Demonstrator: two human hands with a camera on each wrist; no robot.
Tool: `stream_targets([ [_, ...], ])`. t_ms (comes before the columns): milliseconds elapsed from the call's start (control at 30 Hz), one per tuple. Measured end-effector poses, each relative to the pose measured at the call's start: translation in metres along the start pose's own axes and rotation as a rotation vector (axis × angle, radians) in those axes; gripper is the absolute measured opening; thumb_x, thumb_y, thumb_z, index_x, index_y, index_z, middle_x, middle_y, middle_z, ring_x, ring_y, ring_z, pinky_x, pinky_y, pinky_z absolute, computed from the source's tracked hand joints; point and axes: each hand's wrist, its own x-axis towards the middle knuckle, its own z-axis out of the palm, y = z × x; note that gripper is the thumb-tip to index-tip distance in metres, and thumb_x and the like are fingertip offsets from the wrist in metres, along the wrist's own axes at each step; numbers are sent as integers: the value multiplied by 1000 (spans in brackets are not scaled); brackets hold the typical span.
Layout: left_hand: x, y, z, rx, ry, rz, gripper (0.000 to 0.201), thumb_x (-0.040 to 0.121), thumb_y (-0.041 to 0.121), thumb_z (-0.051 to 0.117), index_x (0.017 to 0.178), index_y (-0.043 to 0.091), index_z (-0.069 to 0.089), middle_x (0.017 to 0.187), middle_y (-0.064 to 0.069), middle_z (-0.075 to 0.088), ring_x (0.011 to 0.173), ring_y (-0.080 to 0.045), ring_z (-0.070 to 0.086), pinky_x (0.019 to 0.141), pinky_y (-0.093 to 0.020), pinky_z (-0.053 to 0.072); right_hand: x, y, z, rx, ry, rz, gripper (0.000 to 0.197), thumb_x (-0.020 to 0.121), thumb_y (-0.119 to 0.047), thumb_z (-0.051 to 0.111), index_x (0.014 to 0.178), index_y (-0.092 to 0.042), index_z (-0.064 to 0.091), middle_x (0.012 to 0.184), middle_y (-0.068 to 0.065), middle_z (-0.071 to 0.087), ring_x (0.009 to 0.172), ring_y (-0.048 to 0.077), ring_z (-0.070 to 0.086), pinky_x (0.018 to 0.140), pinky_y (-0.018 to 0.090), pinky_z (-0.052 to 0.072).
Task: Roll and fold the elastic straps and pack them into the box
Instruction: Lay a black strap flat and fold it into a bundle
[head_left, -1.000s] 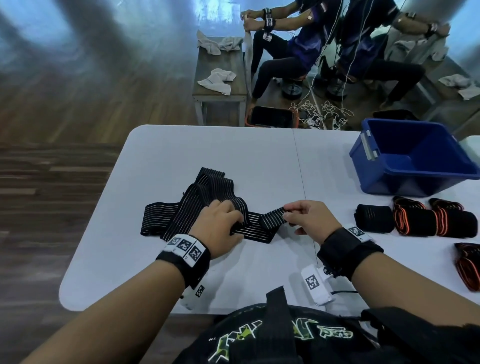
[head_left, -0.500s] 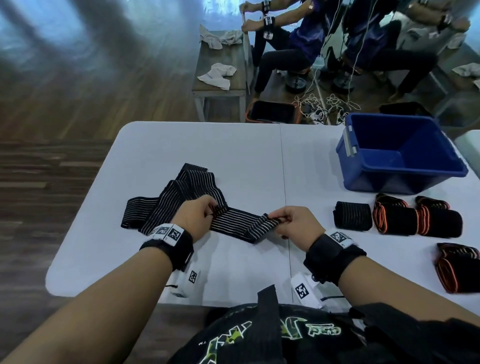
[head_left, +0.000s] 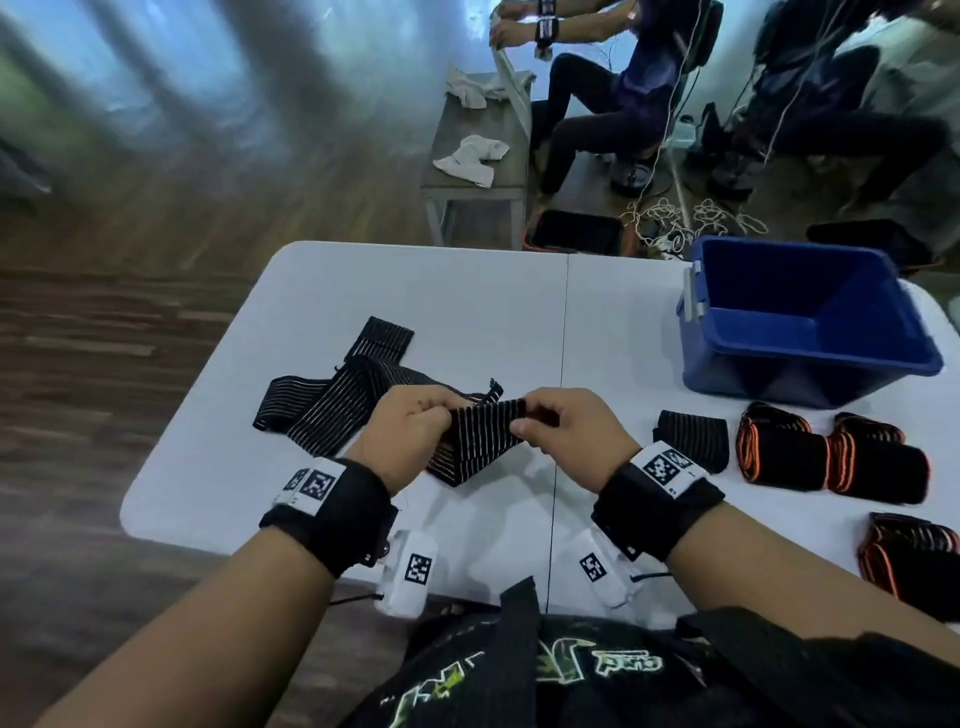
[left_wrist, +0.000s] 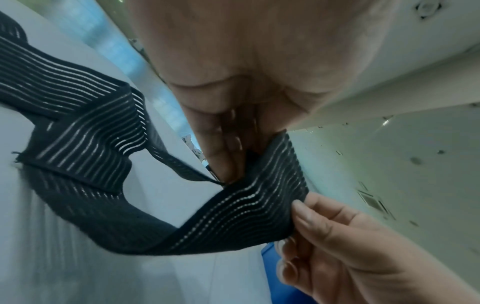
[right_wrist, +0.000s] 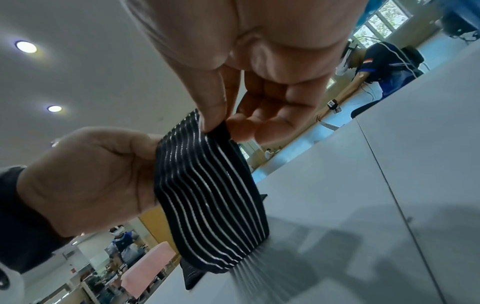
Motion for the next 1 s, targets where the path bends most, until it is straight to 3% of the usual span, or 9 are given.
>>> stream_targets([
  [100,-11,12,5,-115,17,-31,33,73,9,47,85,5,78,86,-14,77,82,-24,73,78,-38,60,-2,-1,-7,-58,-28,-30,16,88,-16,68,72,-17,64,62,-1,58,59,10,49,65,31,44],
  [233,-20,19,10,-109,33,-18,19,90,6,59,83,5,77,74,1,75,70,-11,70,66,-25,55,-5,0,-16,-136,-87,-80,9,91,-18,64,90,-16,73,71,-7,60,67,6,53,70,29,43],
  [367,-30,22,17,-39,44,26,21,81,30,72,84,10,78,86,-7,77,87,-32,73,84,-52,60,-8,-4,-22,-193,-104,-140,17,95,-20,59,103,-22,74,88,2,64,86,15,59,82,30,44],
  [500,-37,32,26,-15,102,65,11,79,21,72,83,13,77,85,-11,76,83,-36,71,83,-53,59,-12,-8,-28,-270,-103,-202,19,98,-22,54,97,-17,73,85,3,59,87,15,54,81,31,40],
  [567,-39,38,30,-70,113,68,10,77,12,71,87,12,75,83,-16,73,74,-32,66,78,-49,58,-14,-9,-30,-288,-100,-212,20,98,-21,53,99,-15,73,86,4,59,87,15,54,82,32,41],
  [667,-41,44,31,-66,116,88,15,80,4,67,90,14,74,80,-7,71,72,-15,64,67,-29,53,-17,-12,-28,-239,-23,-198,21,96,-21,58,113,-19,70,86,-3,62,86,12,56,85,29,43],
  [767,-39,46,26,-6,129,123,20,85,5,64,90,21,74,81,-2,74,72,-12,66,67,-29,55,-17,-16,-26,-42,38,-135,37,94,-21,63,131,-24,58,80,-11,61,75,4,58,81,23,47],
  [933,-30,48,12,26,167,162,28,93,1,57,90,24,73,86,-1,76,79,-14,70,76,-36,58,-8,-28,-18,4,26,-131,14,95,-19,59,105,-20,68,82,-6,66,73,10,58,80,40,54],
  [1000,-25,49,5,13,162,195,26,95,3,56,93,24,71,86,1,74,80,-13,68,75,-35,57,-5,-32,-14,-11,76,-127,10,94,-20,60,99,-15,67,91,-1,66,81,13,59,82,38,52],
])
